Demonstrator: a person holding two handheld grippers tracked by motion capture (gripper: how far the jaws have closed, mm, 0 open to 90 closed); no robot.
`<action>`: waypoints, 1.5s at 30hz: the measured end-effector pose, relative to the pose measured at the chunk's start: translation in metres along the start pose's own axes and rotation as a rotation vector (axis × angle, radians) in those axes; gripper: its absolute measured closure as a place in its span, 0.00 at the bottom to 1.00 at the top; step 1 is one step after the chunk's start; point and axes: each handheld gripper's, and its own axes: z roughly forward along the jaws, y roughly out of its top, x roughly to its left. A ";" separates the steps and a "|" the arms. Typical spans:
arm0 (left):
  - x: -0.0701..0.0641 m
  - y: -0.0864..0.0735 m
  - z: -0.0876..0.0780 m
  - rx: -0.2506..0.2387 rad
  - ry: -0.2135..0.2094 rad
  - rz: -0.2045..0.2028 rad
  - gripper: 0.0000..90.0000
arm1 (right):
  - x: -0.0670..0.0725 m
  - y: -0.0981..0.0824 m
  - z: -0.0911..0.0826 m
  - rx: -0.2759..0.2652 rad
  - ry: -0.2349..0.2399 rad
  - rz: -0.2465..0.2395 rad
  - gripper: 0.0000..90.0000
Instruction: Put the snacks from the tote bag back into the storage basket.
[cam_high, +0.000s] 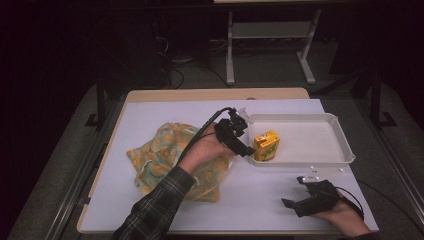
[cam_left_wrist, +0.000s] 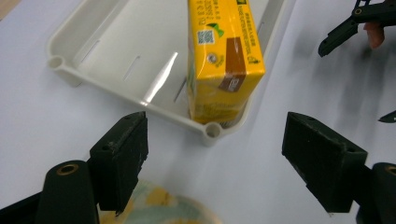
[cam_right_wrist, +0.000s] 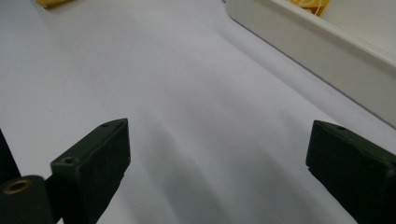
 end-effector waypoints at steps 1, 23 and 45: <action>0.000 -0.002 -0.002 -0.016 0.002 -0.017 0.25 | 0.001 0.000 0.000 0.002 0.002 0.005 0.07; 0.006 -0.079 -0.064 -0.099 0.085 -0.090 0.26 | 0.000 0.014 -0.012 -0.031 -0.022 0.023 0.15; 0.000 -0.164 -0.103 -0.162 0.171 -0.140 0.25 | -0.007 0.030 -0.022 -0.091 -0.027 0.035 0.75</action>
